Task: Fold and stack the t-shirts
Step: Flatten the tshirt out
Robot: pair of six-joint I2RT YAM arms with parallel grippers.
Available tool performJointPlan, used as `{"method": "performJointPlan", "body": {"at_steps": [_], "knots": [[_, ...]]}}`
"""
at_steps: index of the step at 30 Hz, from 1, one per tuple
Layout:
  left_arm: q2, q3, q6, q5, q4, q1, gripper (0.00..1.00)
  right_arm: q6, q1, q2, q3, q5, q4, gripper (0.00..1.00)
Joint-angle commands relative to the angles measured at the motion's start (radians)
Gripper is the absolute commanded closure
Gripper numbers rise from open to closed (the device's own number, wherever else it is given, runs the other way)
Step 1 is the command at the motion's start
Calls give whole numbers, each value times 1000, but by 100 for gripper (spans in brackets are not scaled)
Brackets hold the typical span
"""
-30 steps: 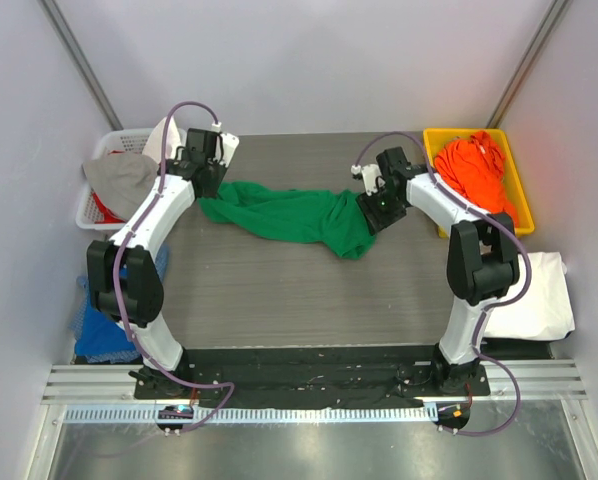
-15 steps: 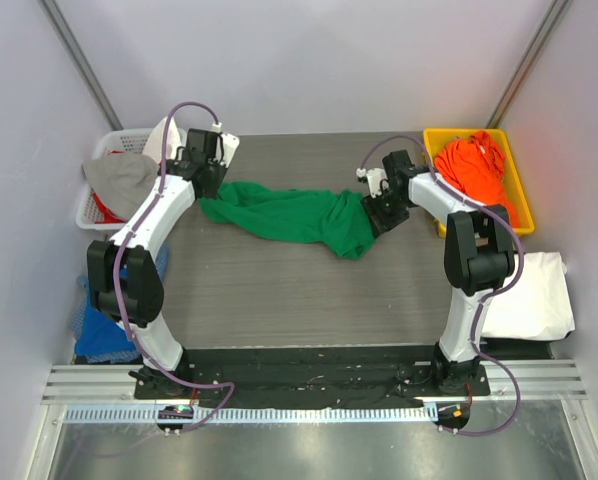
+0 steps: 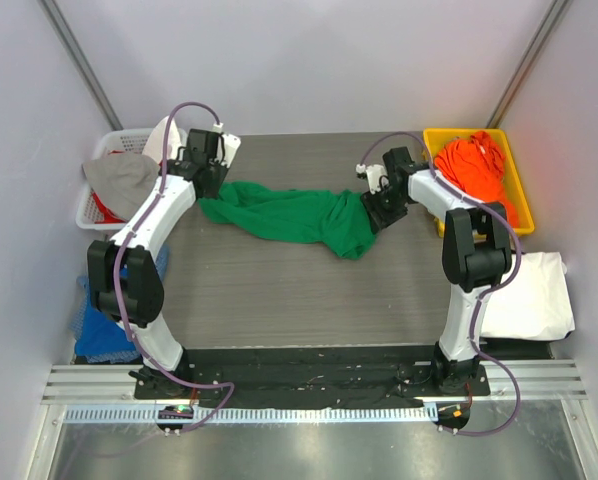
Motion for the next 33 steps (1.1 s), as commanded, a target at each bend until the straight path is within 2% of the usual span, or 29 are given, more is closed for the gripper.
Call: {"method": "performJointPlan", "body": {"at_steps": [1, 5, 12, 20, 26, 33], "knots": [[-11, 1, 9, -11, 28, -6, 100, -11, -6, 16, 50, -27, 22, 53], [-14, -3, 13, -16, 28, -6, 100, -9, -6, 29, 60, -32, 23, 58], [-19, -9, 16, -19, 33, -4, 100, -6, -7, 38, 64, -32, 20, 83], [-19, -12, 13, -16, 35, -6, 100, -5, -6, 23, 60, -21, 9, 99], [-47, -45, -1, -5, 73, -6, 100, -2, -6, -65, 50, 23, -26, 99], [-83, -26, -31, 13, 82, -6, 100, -9, -7, -223, 129, 95, -113, 99]]}}
